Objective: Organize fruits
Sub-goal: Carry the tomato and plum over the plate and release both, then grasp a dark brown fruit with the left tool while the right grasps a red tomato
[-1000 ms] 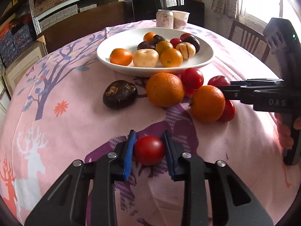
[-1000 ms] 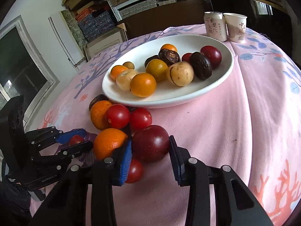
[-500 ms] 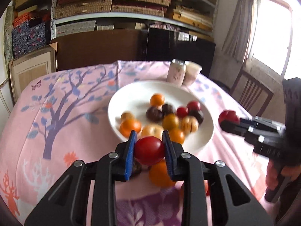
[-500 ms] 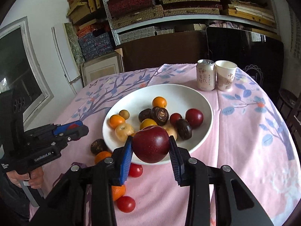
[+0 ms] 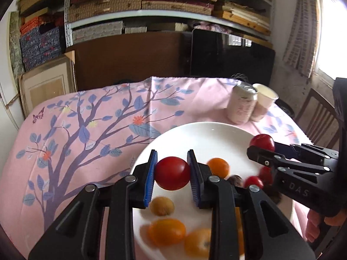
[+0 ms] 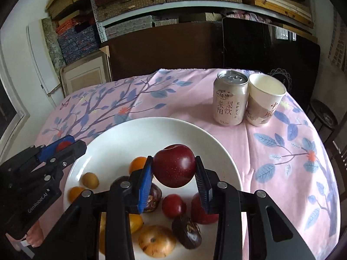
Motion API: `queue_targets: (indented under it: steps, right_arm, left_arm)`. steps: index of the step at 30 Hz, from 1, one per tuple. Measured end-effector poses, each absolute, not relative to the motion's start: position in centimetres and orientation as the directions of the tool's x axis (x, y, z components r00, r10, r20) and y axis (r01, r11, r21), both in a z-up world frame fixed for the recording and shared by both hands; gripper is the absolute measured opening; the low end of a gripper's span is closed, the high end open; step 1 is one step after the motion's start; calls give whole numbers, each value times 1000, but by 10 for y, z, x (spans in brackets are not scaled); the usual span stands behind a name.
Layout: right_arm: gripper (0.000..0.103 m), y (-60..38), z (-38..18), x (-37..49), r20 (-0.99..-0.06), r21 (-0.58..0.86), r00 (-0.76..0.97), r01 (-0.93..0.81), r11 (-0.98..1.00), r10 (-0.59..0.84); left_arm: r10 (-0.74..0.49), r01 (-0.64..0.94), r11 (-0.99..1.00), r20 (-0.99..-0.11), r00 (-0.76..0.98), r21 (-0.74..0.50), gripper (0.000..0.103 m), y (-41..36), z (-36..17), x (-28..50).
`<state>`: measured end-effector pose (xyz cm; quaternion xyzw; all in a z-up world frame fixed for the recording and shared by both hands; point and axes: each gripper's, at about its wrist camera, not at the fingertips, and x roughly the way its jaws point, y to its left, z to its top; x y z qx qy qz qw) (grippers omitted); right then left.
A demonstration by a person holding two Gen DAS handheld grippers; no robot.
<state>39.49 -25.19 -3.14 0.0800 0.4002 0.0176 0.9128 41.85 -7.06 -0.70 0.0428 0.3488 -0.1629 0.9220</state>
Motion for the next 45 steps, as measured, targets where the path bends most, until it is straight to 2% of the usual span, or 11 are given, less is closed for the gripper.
queue_targets:
  steps: [2, 3, 5, 13, 18, 34, 35, 36, 38, 39, 45]
  right_arm:
    - [48, -255, -37, 399, -732, 159, 675, 38, 987, 92]
    - [83, -258, -35, 394, -719, 158, 690, 56, 986, 76]
    - [98, -266, -27, 378, -674, 165, 737, 69, 984, 61]
    - [99, -276, 14, 286, -594, 127, 800, -9, 992, 84]
    - [99, -248, -3, 227, -672, 82, 714, -194, 978, 198]
    - [99, -178, -77, 201, -800, 25, 548, -378, 925, 246]
    - [99, -175, -80, 200, -799, 13, 552, -378, 926, 237]
    - [92, -172, -84, 197, -798, -13, 561, -381, 925, 220]
    - [51, -167, -82, 191, -786, 16, 558, -412, 911, 267]
    - [30, -162, -80, 187, -784, -18, 574, -404, 914, 239]
    - [29, -162, -71, 173, -773, -12, 585, -400, 916, 245]
  left_arm:
    - [-270, 311, 949, -659, 702, -58, 34, -69, -14, 429]
    - [-277, 302, 950, -660, 698, -79, 69, -67, -17, 430]
    - [-246, 237, 966, -632, 735, -100, 97, -56, -16, 422]
    - [-250, 251, 964, -591, 767, -82, 98, -10, 11, 368]
    - [-140, 217, 974, -579, 803, 65, 98, 10, 11, 324]
    - [-139, 323, 942, -762, 632, 96, 98, 10, -70, 292]
    - [-144, 338, 937, -783, 605, 89, 96, 8, -74, 296]
    - [-179, 360, 931, -785, 593, 60, 68, 9, -75, 295]
    - [-269, 424, 906, -772, 576, 1, 19, 7, -72, 290]
    - [-244, 424, 905, -771, 589, 37, 10, 3, -72, 286]
    - [-243, 447, 889, -728, 641, 97, 0, -3, -62, 267]
